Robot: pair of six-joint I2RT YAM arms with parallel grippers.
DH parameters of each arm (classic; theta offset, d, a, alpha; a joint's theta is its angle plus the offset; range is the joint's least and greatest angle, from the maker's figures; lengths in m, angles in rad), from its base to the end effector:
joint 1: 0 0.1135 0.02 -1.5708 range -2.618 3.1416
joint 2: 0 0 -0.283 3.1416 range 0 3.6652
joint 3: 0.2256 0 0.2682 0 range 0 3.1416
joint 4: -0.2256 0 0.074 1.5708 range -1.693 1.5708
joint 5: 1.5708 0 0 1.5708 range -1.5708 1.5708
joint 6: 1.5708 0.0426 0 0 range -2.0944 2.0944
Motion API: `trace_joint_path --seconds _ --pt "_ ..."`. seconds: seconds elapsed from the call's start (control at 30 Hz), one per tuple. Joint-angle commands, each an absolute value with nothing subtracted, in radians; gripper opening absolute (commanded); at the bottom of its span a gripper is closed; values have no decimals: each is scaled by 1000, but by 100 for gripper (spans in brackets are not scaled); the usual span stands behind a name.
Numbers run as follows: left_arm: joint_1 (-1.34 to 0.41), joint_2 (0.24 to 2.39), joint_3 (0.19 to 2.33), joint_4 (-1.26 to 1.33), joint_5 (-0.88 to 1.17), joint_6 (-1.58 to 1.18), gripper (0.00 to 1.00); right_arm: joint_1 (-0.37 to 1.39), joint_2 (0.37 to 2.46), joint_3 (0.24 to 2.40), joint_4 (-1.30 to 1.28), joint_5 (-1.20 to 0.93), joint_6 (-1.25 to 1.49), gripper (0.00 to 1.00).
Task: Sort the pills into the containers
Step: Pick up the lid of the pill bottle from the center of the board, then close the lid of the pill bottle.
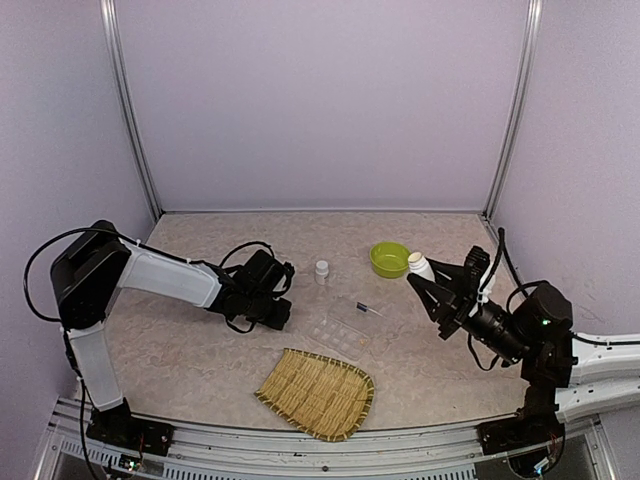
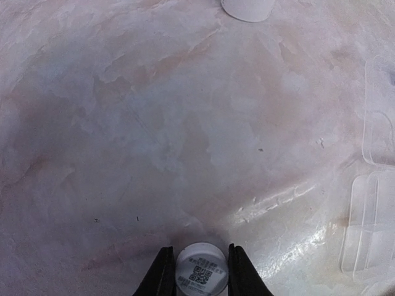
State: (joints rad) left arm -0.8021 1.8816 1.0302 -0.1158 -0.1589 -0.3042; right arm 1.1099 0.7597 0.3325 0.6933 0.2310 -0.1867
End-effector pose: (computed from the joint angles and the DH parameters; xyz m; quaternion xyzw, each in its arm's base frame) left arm 0.2758 -0.2755 0.1303 0.2117 0.9283 -0.0912 0.2919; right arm 0.0928 0.1649 0.2851 -0.2911 0.5360 0.2889 0.7379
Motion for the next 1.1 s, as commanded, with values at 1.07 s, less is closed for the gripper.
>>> trace_joint_path --seconds 1.07 --pt "-961 1469 1144 169 455 -506 24 1175 1136 499 755 164 -187 27"
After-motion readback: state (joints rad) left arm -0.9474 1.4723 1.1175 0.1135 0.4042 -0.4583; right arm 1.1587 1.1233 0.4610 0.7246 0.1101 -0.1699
